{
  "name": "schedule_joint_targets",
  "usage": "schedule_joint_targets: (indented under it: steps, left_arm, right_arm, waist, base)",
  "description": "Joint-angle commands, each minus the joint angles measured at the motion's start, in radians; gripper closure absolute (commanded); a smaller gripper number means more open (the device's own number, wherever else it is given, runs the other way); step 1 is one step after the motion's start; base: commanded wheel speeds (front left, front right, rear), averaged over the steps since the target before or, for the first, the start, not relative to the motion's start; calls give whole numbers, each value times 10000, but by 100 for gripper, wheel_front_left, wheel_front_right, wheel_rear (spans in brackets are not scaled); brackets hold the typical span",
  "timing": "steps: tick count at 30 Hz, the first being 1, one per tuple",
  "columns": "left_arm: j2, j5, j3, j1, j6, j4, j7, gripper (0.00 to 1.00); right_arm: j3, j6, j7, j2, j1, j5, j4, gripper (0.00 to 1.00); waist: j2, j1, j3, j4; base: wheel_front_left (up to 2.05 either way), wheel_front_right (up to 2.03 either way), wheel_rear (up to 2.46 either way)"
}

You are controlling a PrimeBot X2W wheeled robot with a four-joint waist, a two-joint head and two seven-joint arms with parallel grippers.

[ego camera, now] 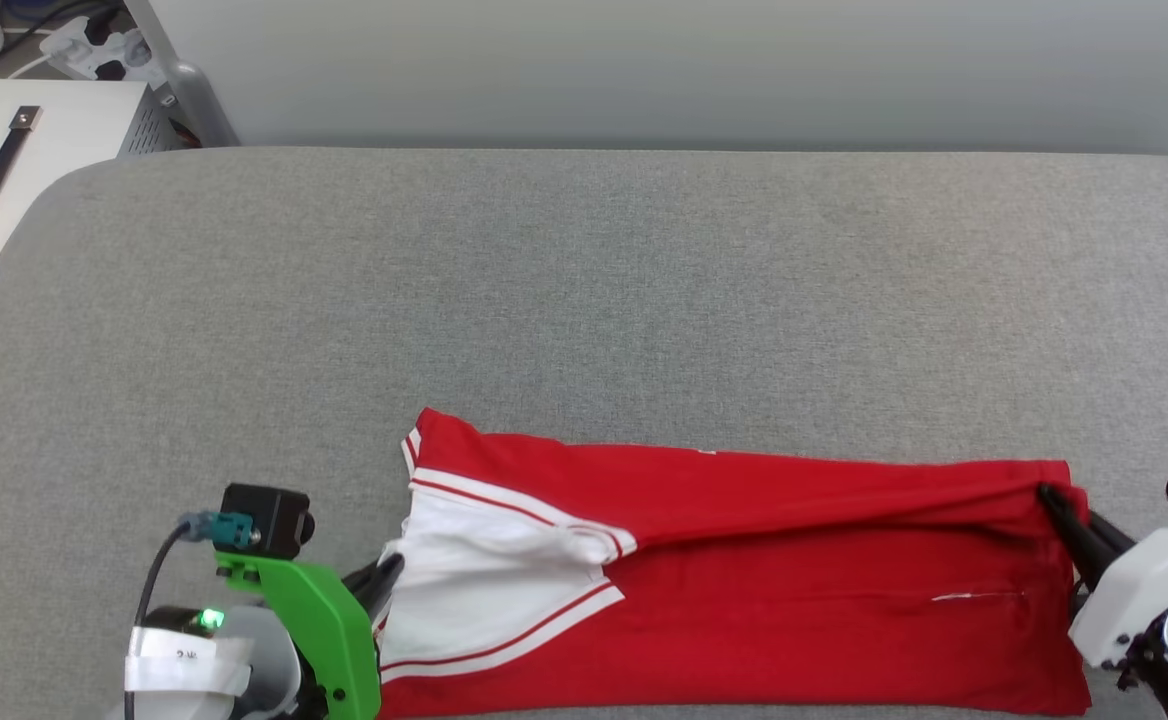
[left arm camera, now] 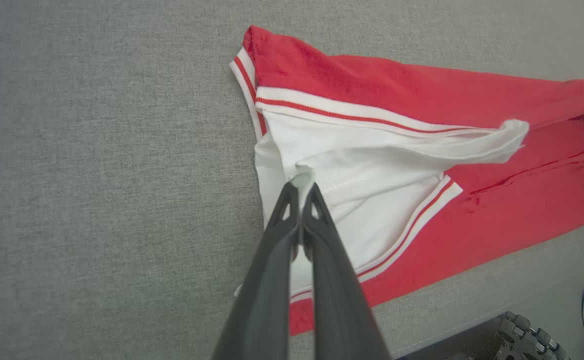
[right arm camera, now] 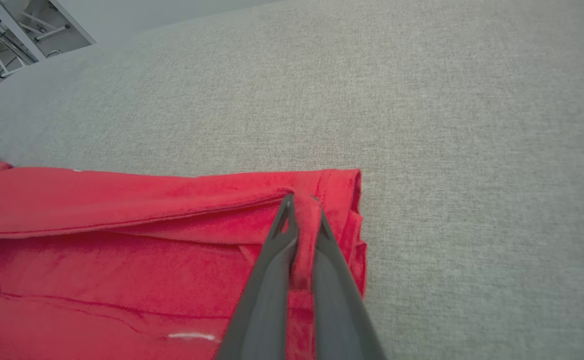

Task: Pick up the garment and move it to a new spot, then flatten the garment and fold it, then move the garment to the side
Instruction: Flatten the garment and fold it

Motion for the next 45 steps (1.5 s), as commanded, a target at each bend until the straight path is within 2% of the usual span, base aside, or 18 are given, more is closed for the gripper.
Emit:
schedule_joint_targets:
  steps: [1, 2, 9, 19, 20, 21, 22, 23, 29, 35, 42, 45]
  left_arm:
    - [39, 2, -43, 194, 54, 90, -11, 100]
    - [12, -51, -163, 378, 55, 272, 58, 100]
    - [-16, 90, -467, 517, 29, 704, 168, 100]
    - [-276, 614, -982, 319, -100, 1527, 100, 100]
    - [-312, 636, -1008, 315, -114, 1614, 67, 100]
    - [-350, 653, -1034, 313, -137, 1708, 31, 54]
    - [-373, 675, -1050, 307, -154, 1767, -11, 16]
    - [-411, 692, -1040, 306, -157, 1831, -102, 0]
    - [-455, 785, -1005, 397, -141, 2066, -497, 0]
    - [-381, 789, -760, 548, 54, 1801, -971, 0]
    - [-362, 1006, -223, 596, 463, 856, -2068, 0]
    - [-398, 1268, 39, 585, 659, 586, -2816, 0]
  right_arm:
    - [81, -7, 2, -75, 198, 96, -104, 100]
    - [366, -7, 53, -313, 457, 114, -306, 100]
    - [1095, -7, 327, -836, 677, -162, -468, 100]
    - [1891, -7, 726, -1060, 569, -499, -266, 100]
    - [1955, -7, 804, -1055, 559, -475, -244, 90]
    - [1985, -7, 831, -1037, 548, -419, -226, 13]
    - [1965, -7, 870, -996, 558, -295, -181, 0]
    - [1967, -7, 934, -957, 562, -169, -153, 0]
    - [2047, -7, 1098, -1039, 487, 26, -364, 0]
    - [1697, -7, 1265, -1252, 633, 459, -1038, 0]
    - [636, -7, 2174, -1367, 1199, 806, -1872, 0]
    - [-51, -7, 2614, -1187, 1468, 860, -2159, 0]
  waist:
    - [-1, 0, -36, -3]
    - [-1, 0, -85, -40]
    - [-1, 0, -153, -112]
    - [-1, 0, -107, -152]
    - [-1, 0, -111, -152]
    - [-1, 0, -119, -154]
    - [-1, 0, -126, -155]
    - [-1, 0, -139, -155]
    - [-1, 0, -335, -255]
    - [-1, 0, -704, -312]
    - [-1, 0, -977, -261]
    - [-1, 0, -998, -238]
  base:
    - [0, 0, 0]
    - [0, 0, 0]
    - [0, 0, 0]
    - [0, 0, 0]
    - [0, 0, 0]
    - [0, 0, 0]
    - [0, 0, 0]
    - [0, 0, 0]
    - [0, 0, 0]
    - [0, 0, 0]
    - [0, 0, 0]
    - [0, 0, 0]
